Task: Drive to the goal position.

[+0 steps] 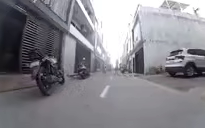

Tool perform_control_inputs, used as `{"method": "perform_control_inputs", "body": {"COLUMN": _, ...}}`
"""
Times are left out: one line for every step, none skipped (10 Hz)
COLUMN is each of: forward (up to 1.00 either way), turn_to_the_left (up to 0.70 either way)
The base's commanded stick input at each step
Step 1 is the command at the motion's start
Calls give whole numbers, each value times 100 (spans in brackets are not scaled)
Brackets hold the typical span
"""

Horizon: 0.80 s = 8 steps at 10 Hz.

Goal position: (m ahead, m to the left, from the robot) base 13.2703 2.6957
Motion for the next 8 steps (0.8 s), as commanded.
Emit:
{"method": "perform_control_inputs", "body": {"forward": 100, "turn_to_the_left": -40}}
{"method": "perform_control_inputs", "body": {"forward": 100, "turn_to_the_left": -26}}
{"method": "perform_control_inputs", "body": {"forward": 100, "turn_to_the_left": -6}}
{"method": "perform_control_inputs", "body": {"forward": 100, "turn_to_the_left": 0}}
{"method": "perform_control_inputs", "body": {"forward": 100, "turn_to_the_left": 0}}
{"method": "perform_control_inputs", "body": {"forward": 100, "turn_to_the_left": 0}}
{"method": "perform_control_inputs", "body": {"forward": 100, "turn_to_the_left": 0}}
{"method": "perform_control_inputs", "body": {"forward": 100, "turn_to_the_left": 0}}
